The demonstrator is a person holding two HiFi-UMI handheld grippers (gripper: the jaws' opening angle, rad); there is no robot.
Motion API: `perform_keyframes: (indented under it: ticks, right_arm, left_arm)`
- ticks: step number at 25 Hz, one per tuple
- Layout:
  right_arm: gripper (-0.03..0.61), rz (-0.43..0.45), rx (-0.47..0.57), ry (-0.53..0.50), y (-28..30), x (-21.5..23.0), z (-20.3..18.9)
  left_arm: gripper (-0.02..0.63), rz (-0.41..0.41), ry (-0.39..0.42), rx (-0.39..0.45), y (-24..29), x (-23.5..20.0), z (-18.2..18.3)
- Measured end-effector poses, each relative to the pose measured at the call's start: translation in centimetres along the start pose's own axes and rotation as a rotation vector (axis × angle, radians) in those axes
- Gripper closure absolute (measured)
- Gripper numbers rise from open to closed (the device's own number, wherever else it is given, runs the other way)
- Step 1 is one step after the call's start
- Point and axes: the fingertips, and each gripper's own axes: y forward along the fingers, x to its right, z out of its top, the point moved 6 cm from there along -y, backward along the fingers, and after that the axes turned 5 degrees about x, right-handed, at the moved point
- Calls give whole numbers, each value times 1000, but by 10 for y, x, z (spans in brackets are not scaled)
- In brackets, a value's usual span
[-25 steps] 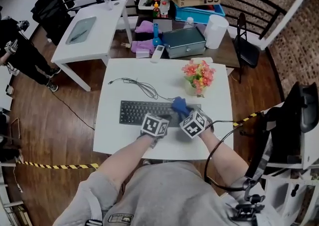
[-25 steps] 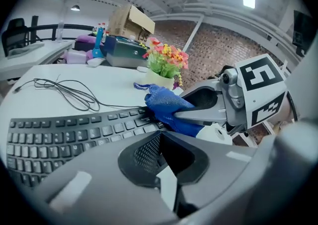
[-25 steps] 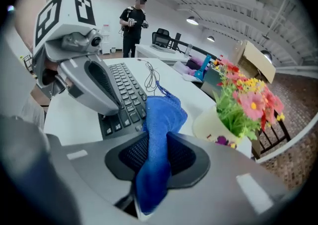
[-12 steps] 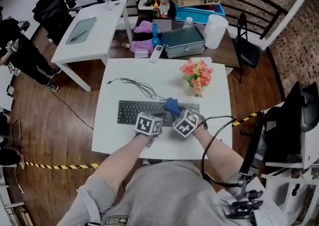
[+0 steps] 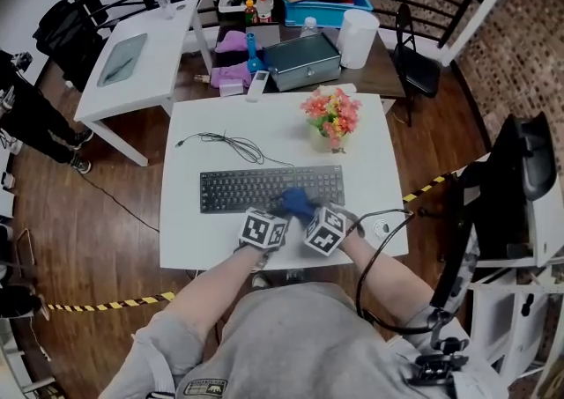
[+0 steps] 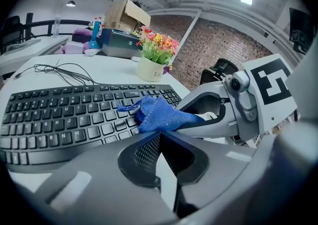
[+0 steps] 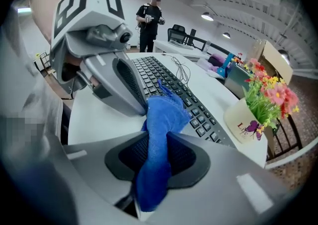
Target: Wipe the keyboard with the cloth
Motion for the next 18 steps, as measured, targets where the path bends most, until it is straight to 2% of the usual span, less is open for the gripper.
perform_keyframes:
  ticks: [5, 13, 18]
  right_arm:
    - [468, -19, 25, -7, 5, 16, 17]
    - [468, -29, 101, -95, 38, 59, 76]
    - [468, -5, 104, -140, 56, 72, 93]
  left_arm:
    - [614, 37, -20, 20, -11, -15, 4]
    - [614, 172, -114, 104, -33, -65, 30]
    - [614, 240, -158, 140, -45, -83, 42]
